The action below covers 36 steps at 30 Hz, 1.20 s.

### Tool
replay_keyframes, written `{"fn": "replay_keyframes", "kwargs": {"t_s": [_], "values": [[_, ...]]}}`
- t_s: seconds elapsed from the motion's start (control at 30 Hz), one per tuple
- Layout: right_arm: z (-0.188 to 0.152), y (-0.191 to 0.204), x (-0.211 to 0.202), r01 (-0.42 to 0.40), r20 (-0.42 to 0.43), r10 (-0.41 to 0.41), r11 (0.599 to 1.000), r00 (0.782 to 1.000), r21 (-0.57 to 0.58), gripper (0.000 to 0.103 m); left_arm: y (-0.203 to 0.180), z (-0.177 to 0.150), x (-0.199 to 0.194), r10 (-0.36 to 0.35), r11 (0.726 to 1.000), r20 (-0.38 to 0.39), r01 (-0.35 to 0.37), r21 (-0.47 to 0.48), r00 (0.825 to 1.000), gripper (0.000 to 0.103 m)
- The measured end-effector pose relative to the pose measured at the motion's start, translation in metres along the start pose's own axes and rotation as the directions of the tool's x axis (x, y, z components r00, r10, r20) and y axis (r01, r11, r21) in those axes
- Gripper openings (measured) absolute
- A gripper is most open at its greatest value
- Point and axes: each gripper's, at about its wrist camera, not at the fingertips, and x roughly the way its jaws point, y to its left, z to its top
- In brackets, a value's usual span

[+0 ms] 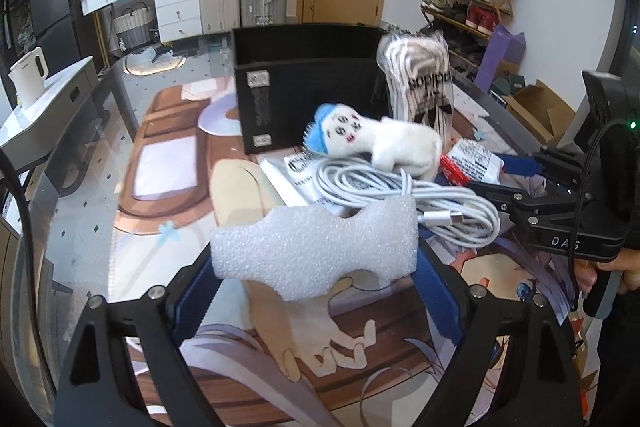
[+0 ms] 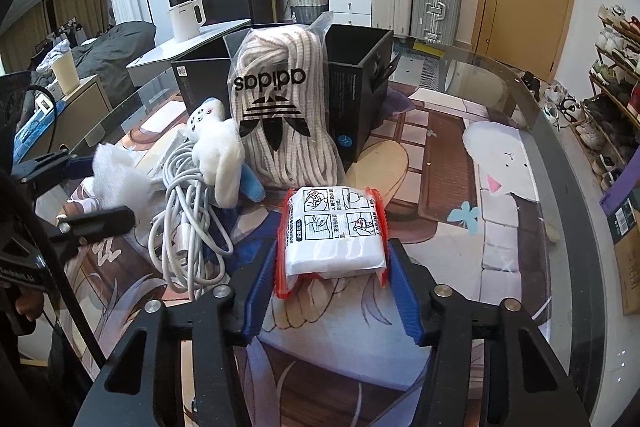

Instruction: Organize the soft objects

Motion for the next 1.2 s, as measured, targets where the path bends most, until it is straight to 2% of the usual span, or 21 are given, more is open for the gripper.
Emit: {"fn": "replay_keyframes", "kwargs": {"t_s": [0.6,1.2], "values": [[0.003,-0.004,-0.023,-0.001,0.068,0.001,1.0,0.998,0.004,0.05,0.011,0.007,-0.015,0.064,0.998,0.081,-0.064,0.005,0.995,0.09],[0.009,-0.01,-0.06,0.003,0.166,-0.01,0.999,0.986,0.045,0.05,0.011,0.022,-0.028,0.087,0.996,0.134,-0.091,0.022,0.987,0.09]]}}
